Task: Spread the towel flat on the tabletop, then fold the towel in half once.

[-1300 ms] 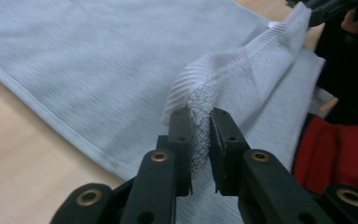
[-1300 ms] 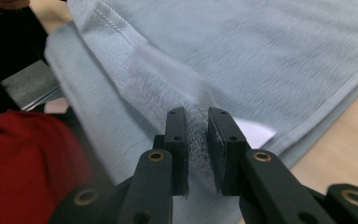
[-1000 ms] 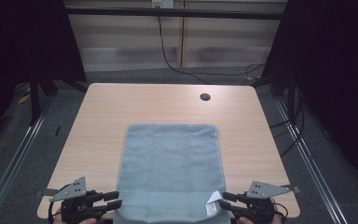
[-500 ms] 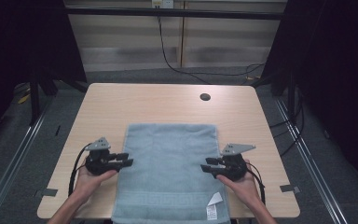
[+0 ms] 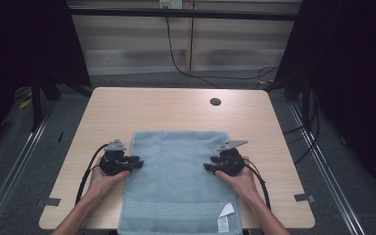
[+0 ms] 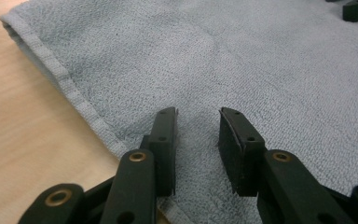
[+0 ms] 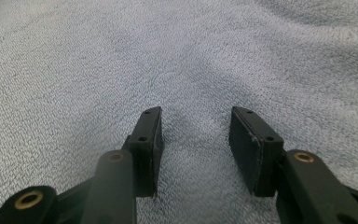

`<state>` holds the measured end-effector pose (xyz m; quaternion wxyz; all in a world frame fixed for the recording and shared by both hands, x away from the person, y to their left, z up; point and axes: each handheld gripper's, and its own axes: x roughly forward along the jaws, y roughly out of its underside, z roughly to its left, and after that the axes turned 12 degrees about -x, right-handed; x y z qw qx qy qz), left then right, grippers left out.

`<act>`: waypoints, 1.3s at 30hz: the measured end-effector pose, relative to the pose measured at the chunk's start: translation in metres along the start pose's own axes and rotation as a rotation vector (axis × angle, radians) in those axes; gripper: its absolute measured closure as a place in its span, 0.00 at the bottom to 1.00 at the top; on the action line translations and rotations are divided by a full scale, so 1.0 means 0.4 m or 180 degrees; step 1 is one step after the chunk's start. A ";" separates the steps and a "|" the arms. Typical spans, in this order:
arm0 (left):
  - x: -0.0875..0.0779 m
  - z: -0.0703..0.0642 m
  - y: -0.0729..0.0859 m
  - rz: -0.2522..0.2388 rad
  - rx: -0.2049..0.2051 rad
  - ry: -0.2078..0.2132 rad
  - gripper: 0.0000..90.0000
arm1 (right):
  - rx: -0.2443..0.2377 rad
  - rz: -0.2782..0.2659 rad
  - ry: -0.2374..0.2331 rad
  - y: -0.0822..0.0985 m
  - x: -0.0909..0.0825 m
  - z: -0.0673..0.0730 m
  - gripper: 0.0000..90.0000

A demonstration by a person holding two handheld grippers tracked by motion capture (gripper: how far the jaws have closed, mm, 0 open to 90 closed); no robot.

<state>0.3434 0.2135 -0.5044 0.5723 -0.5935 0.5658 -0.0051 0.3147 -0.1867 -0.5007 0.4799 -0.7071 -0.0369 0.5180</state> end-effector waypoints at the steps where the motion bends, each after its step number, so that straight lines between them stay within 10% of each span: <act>1: -0.003 -0.006 0.006 0.0007 0.0014 0.0026 0.74 | -0.0022 0.0005 -0.0005 0.005 -0.005 0.004 0.61; 28: -0.074 -0.109 0.115 0.0150 0.0111 0.0306 0.73 | -0.0085 0.0050 -0.0401 0.098 -0.119 0.118 0.63; 39: -0.091 -0.073 0.014 -0.0173 0.0017 0.0275 0.67 | 0.0057 -0.0270 0.0024 0.033 -0.164 -0.013 0.63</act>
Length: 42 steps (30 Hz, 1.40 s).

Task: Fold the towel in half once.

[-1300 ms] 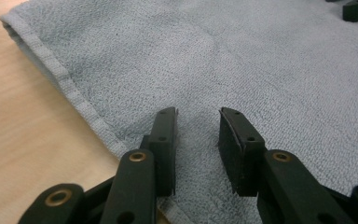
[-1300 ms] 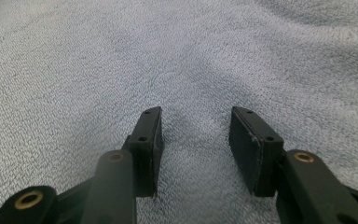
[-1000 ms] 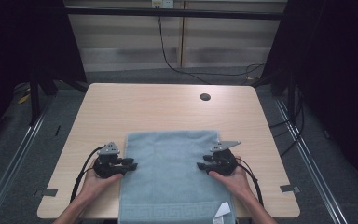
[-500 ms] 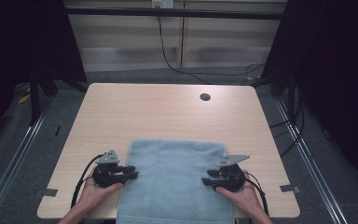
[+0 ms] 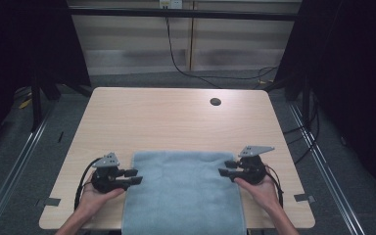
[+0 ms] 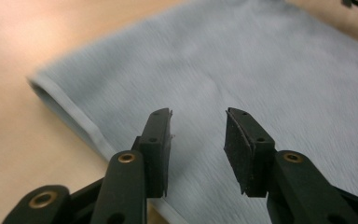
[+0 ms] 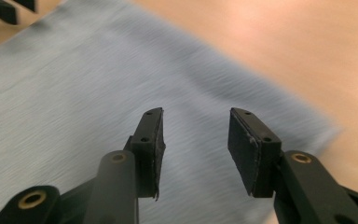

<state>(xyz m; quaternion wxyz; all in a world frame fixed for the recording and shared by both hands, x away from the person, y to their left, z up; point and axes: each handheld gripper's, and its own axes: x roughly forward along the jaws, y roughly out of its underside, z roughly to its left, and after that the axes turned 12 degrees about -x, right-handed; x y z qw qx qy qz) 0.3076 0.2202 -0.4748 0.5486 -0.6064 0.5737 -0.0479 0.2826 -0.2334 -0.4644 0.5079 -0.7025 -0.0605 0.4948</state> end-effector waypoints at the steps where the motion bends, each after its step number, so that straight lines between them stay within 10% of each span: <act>1: 0.003 0.011 -0.016 -0.0044 -0.0002 -0.0031 0.67 | 0.0031 -0.0005 0.0033 -0.006 0.002 -0.020 0.63; 13: 0.084 0.158 -0.089 -0.0153 -0.0379 -0.0328 0.56 | 0.0191 0.0172 0.0150 0.002 0.100 -0.152 0.58; 29: 0.120 0.146 -0.058 0.0112 -0.0093 -0.0314 0.63 | 0.0059 0.0315 0.0108 0.026 0.117 -0.139 0.73; 33: 0.116 0.138 -0.050 0.0198 0.0016 -0.0183 0.86 | 0.0043 0.0317 0.0048 0.025 0.117 -0.134 0.85; 42: 0.116 0.144 -0.048 0.0129 -0.0146 -0.0171 0.92 | 0.0071 0.0310 0.0072 0.018 0.119 -0.128 0.92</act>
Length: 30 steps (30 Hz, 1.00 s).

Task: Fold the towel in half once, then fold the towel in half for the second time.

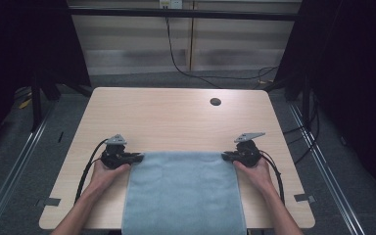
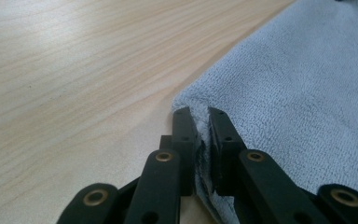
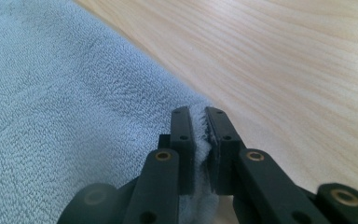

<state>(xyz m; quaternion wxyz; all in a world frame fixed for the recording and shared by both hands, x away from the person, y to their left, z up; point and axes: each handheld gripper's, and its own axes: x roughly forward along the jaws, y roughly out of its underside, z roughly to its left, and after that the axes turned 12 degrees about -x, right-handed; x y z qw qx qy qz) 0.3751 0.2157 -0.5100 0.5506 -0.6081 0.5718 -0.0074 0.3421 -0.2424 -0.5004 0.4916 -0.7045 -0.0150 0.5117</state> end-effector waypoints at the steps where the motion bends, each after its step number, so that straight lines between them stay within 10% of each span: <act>1: -0.001 0.002 0.000 -0.0024 -0.0014 -0.0019 0.92 | 0.0033 -0.0019 -0.0006 -0.001 0.000 -0.002 0.93; 30: -0.059 0.002 -0.133 -0.0608 -0.0129 0.0030 0.92 | 0.0266 -0.0631 0.0085 -0.091 -0.038 -0.070 0.94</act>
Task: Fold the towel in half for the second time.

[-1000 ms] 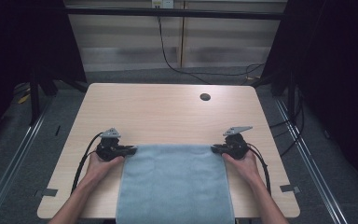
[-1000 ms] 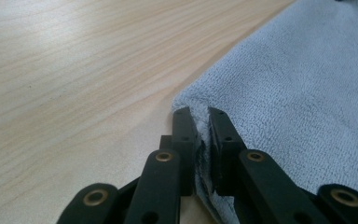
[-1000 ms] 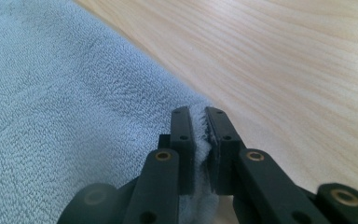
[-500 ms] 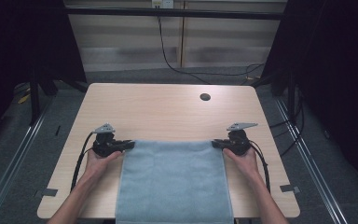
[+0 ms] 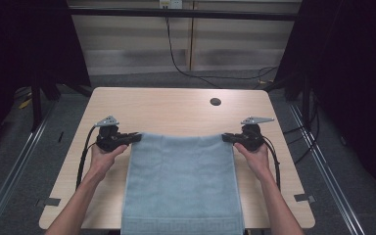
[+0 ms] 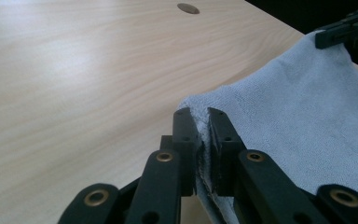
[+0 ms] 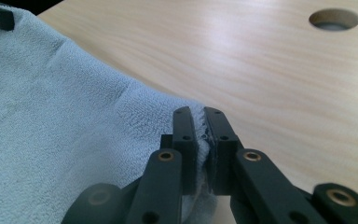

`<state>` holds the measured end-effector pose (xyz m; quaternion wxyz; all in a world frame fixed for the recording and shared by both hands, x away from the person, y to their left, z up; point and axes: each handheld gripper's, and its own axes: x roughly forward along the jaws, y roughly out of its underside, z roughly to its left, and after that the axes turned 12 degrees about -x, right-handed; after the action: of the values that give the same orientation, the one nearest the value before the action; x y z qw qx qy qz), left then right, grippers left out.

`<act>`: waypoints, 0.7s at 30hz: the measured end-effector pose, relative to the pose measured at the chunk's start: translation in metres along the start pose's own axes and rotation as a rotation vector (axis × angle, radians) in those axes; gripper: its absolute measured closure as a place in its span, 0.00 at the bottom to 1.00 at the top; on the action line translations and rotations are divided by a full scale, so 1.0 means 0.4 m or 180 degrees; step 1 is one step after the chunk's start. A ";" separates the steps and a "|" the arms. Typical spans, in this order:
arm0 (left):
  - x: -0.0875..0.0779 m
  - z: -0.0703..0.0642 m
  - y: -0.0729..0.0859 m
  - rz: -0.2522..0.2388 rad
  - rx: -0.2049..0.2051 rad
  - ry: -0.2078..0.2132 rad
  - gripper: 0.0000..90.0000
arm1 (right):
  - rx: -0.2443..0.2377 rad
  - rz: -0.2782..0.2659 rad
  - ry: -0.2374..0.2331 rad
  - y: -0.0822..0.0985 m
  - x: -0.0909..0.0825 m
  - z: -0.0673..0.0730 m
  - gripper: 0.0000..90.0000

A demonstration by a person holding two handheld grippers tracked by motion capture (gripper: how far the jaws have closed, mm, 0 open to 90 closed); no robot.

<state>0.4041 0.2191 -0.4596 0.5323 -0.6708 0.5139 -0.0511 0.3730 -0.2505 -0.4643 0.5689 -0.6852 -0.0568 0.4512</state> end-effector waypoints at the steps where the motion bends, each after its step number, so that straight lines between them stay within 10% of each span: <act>1: 0.000 0.001 -0.007 -0.0022 -0.0011 0.0009 0.92 | -0.0004 -0.0014 0.0013 -0.007 -0.002 -0.003 0.94; 21: -0.058 -0.047 -0.097 -0.0403 0.0156 0.0009 0.92 | -0.0184 -0.0432 0.0135 -0.148 -0.064 -0.007 0.95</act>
<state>0.4063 0.2201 -0.4108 0.5436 -0.6886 0.4697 -0.0983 0.3856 -0.2471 -0.4010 0.5793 -0.7053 -0.1040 0.3951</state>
